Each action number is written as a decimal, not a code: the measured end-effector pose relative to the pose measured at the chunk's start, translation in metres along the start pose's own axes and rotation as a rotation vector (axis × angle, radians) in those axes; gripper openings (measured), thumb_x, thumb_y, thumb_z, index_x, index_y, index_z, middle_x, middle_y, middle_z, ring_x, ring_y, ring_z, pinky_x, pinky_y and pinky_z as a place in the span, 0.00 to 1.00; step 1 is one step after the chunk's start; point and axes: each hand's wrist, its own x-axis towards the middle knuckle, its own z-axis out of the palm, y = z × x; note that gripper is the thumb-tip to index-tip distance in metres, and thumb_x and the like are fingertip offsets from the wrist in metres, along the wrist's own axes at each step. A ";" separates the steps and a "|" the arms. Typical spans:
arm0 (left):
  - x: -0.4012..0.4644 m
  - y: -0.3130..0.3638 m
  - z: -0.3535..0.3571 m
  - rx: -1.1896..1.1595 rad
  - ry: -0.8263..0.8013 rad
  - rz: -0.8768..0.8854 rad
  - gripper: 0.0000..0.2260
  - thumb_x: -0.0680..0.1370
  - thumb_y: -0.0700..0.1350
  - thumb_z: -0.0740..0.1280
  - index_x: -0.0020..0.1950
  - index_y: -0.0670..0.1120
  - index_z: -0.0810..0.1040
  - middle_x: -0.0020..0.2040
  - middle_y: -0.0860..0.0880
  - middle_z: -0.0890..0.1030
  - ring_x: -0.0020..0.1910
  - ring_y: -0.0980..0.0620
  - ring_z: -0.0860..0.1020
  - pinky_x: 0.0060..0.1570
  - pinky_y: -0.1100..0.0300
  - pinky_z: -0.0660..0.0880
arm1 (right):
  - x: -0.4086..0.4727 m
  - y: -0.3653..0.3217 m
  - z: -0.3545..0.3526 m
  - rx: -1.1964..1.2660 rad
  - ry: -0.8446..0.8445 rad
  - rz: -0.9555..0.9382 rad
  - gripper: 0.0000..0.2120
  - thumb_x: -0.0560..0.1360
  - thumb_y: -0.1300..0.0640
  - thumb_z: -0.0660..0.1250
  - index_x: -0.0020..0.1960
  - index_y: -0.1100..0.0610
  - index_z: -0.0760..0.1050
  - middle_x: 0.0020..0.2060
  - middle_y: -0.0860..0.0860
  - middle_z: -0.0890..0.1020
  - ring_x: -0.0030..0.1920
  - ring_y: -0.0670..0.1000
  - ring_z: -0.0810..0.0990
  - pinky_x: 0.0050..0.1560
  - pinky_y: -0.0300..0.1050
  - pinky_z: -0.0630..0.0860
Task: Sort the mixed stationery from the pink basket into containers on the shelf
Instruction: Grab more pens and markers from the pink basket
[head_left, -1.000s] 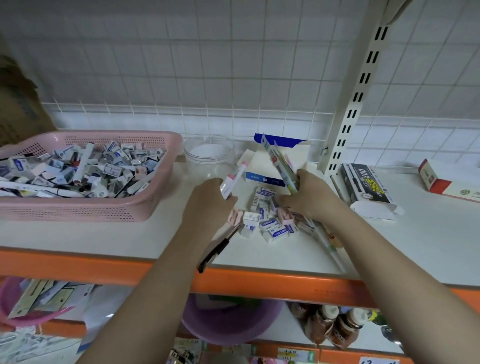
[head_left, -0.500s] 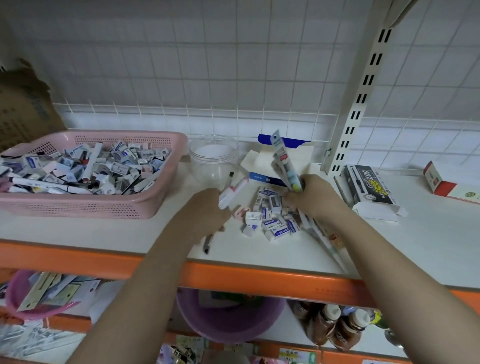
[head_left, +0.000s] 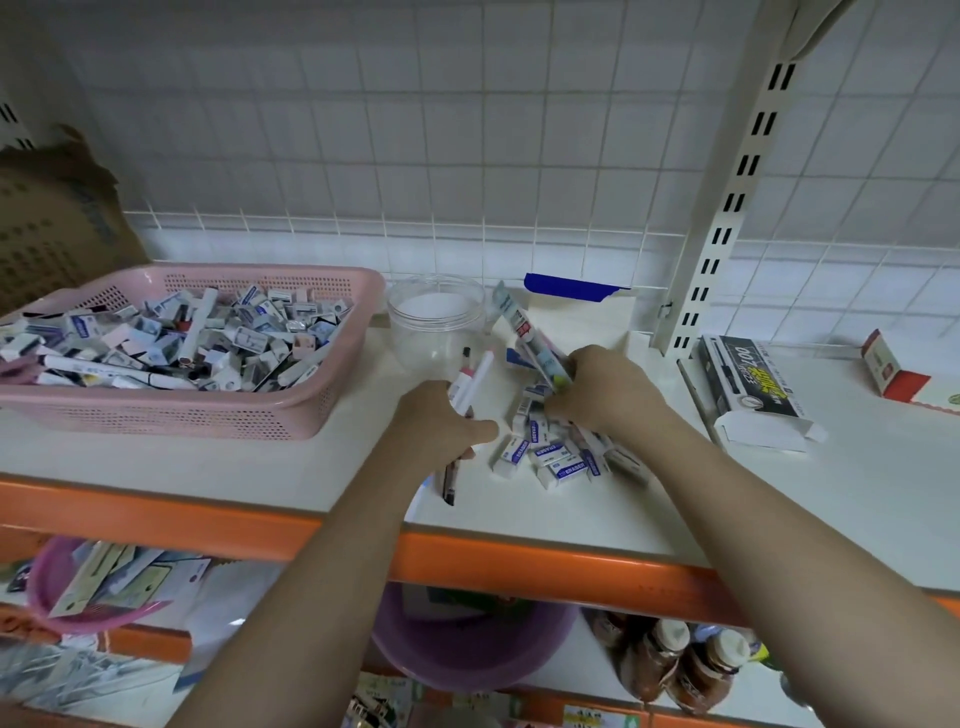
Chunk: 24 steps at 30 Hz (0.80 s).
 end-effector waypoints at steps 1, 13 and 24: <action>0.000 -0.003 -0.007 0.021 0.066 0.003 0.09 0.69 0.40 0.72 0.42 0.43 0.72 0.34 0.49 0.76 0.27 0.57 0.76 0.25 0.69 0.69 | 0.002 -0.005 -0.003 0.038 0.022 -0.027 0.10 0.69 0.52 0.70 0.45 0.55 0.71 0.36 0.49 0.75 0.39 0.52 0.76 0.37 0.43 0.72; 0.000 -0.033 -0.026 -0.012 0.168 -0.013 0.21 0.64 0.53 0.78 0.44 0.45 0.72 0.42 0.48 0.77 0.38 0.50 0.77 0.38 0.54 0.74 | 0.024 -0.068 0.007 0.472 -0.085 -0.161 0.16 0.74 0.44 0.67 0.46 0.58 0.76 0.39 0.53 0.81 0.36 0.48 0.77 0.36 0.37 0.73; 0.004 -0.012 -0.025 0.237 0.239 0.009 0.18 0.72 0.52 0.71 0.53 0.40 0.72 0.45 0.42 0.78 0.38 0.47 0.77 0.32 0.59 0.70 | -0.004 -0.003 -0.013 1.195 -0.170 0.203 0.05 0.76 0.64 0.66 0.43 0.61 0.72 0.24 0.53 0.78 0.25 0.50 0.78 0.29 0.43 0.79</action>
